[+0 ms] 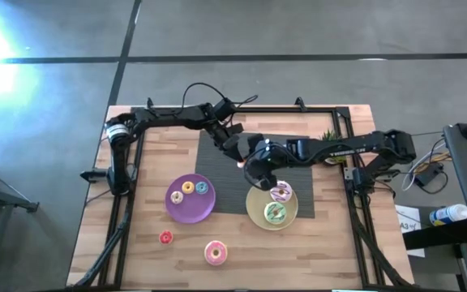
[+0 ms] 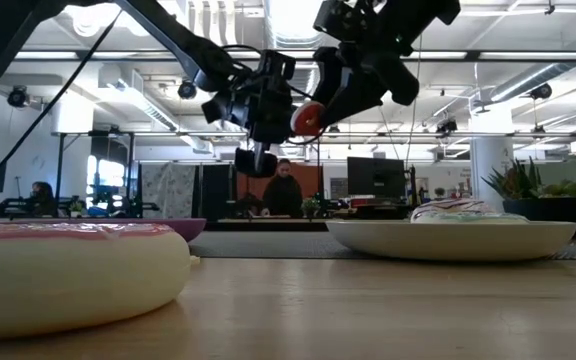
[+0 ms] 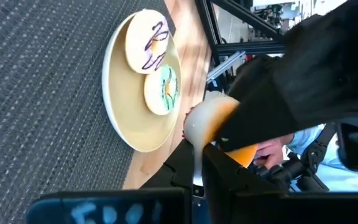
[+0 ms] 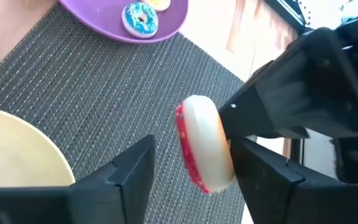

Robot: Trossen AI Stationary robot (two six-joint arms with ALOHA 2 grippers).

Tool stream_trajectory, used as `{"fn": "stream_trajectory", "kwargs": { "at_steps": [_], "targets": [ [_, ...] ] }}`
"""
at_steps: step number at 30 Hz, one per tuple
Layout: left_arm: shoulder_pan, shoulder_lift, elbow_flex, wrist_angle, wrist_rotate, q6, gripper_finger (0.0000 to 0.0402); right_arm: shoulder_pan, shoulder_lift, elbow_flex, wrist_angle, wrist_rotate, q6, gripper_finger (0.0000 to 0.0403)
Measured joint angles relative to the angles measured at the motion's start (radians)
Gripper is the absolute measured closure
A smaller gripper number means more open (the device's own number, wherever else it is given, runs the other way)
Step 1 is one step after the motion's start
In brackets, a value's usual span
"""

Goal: Pick & Place donuts
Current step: Put the small red donut on the purple plate

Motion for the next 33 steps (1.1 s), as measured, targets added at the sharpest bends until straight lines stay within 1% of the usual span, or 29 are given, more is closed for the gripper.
{"fn": "stream_trajectory", "kwargs": {
  "at_steps": [2,6,10,13,15,18,21,23,25,28,29,30,33],
  "targets": [
    [-0.005,0.0,0.0,0.003,-0.001,-0.008,0.0401,-0.002,0.001,0.0,-0.007,0.0,0.001,0.0229],
    [-0.01,0.0,-0.003,0.004,-0.017,0.003,0.0401,-0.002,0.0,0.0,-0.004,0.002,0.006,0.0285],
    [-0.011,-0.001,-0.006,0.008,-0.079,0.01,0.0397,-0.002,-0.002,0.0,-0.006,0.031,0.049,0.0341],
    [-0.011,-0.002,-0.006,0.005,-0.146,0.011,0.0381,-0.003,-0.001,0.0,-0.009,0.028,0.107,0.0375],
    [-0.012,-0.012,-0.006,-0.006,-0.199,0.013,0.0363,-0.003,-0.001,-0.001,-0.011,0.027,0.156,0.0387],
    [-0.013,-0.032,-0.006,-0.019,-0.272,0.044,0.0331,-0.003,-0.001,-0.001,-0.009,0.026,0.223,0.0386],
    [-0.016,-0.072,-0.008,-0.071,-0.416,0.072,0.0301,-0.002,-0.003,-0.001,-0.003,0.023,0.298,0.0382],
    [-0.016,-0.12,-0.008,-0.141,-0.539,0.122,0.0286,-0.001,-0.007,0.0,-0.003,0.021,0.357,0.0381],
    [-0.025,-0.176,-0.008,-0.223,-0.686,0.187,0.0276,-0.001,-0.008,0.0,-0.003,0.021,0.449,0.0381],
    [-0.06,-0.276,-0.018,-0.361,-0.934,0.277,0.0272,-0.01,-0.005,0.0,-0.004,0.011,0.666,0.0381],
    [-0.077,-0.317,-0.031,-0.375,-1.006,0.292,0.0271,-0.019,-0.001,0.0,0.001,-0.017,0.741,0.0381],
    [-0.1,-0.36,-0.048,-0.384,-1.065,0.304,0.0271,-0.034,0.004,0.0,0.008,-0.07,0.811,0.0381],
    [-0.185,-0.496,-0.116,-0.374,-1.193,0.304,0.0271,-0.077,0.052,0.001,0.093,-0.268,1.012,0.0381]
  ]
}}
